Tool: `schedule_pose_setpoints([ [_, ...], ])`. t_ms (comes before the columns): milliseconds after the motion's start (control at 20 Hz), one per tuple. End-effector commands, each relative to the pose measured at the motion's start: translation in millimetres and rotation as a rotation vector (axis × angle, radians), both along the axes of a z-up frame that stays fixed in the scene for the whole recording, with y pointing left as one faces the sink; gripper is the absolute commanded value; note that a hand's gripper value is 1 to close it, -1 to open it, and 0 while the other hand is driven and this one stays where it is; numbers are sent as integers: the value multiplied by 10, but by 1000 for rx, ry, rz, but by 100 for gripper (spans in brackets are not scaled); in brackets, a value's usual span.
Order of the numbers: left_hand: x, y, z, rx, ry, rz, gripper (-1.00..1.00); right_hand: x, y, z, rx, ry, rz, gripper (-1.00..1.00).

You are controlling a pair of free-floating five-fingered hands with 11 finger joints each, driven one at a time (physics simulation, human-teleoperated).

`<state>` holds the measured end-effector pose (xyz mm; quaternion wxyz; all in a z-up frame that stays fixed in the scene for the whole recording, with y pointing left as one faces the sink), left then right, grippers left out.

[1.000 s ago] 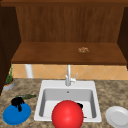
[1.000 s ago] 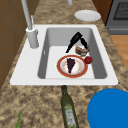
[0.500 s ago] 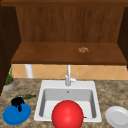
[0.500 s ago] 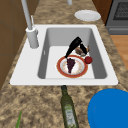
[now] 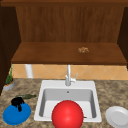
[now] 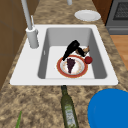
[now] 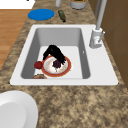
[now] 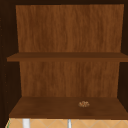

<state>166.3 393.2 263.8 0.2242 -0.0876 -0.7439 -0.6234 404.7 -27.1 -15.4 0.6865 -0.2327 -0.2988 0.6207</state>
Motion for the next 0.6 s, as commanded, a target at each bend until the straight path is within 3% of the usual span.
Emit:
schedule_pose_setpoints([
  [0,0,0,0,0,0,0,0,119,173,-95,-124,-16,0,-100],
  [100,0,0,0,0,0,0,0,197,274,-161,-172,-32,-1,-100],
  [350,0,0,0,0,0,0,0,-59,502,-448,-248,-69,-6,-100],
  [400,0,0,0,0,0,0,0,-18,466,-514,-253,-88,-8,-100],
  [550,0,0,0,0,0,0,0,144,404,-621,-191,-95,-1,-100],
])
